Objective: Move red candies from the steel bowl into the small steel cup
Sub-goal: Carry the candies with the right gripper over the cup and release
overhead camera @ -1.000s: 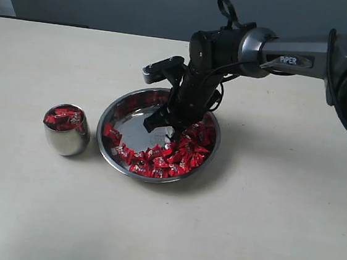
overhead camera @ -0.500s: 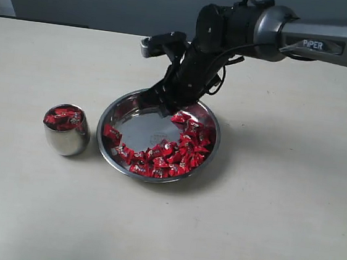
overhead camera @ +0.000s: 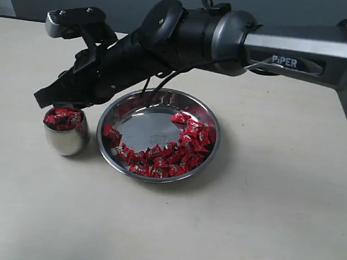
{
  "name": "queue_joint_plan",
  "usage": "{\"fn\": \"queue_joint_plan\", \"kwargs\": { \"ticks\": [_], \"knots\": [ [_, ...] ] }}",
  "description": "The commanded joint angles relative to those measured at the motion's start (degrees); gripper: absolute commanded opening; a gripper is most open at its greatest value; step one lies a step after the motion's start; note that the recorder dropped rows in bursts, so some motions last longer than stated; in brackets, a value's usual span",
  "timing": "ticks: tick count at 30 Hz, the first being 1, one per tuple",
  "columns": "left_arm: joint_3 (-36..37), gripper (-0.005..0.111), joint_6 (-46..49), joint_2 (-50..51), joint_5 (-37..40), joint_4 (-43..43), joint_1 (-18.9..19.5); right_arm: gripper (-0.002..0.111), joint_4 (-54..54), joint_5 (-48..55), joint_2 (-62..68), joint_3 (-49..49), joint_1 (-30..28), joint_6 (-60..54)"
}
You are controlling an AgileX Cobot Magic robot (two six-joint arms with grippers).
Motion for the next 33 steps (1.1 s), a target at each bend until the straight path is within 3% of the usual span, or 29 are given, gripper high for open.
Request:
{"fn": "queue_joint_plan", "kwargs": {
  "ticks": [1,20,27,33],
  "knots": [
    [0.1,0.000,-0.1,-0.3,0.0,0.0,-0.1,0.004,-0.1,-2.2,1.0,-0.1,1.0,-1.0],
    [0.1,0.000,-0.1,-0.3,0.0,0.0,-0.1,0.005,-0.5,-2.9,3.9,-0.1,1.0,-0.9],
    [0.1,0.000,-0.1,-0.3,0.0,0.0,-0.1,0.029,-0.5,-2.9,3.9,-0.1,1.0,-0.9],
    [0.1,0.000,-0.1,-0.3,0.0,0.0,-0.1,0.029,-0.5,-3.6,3.9,-0.1,1.0,-0.9]
  ]
}}
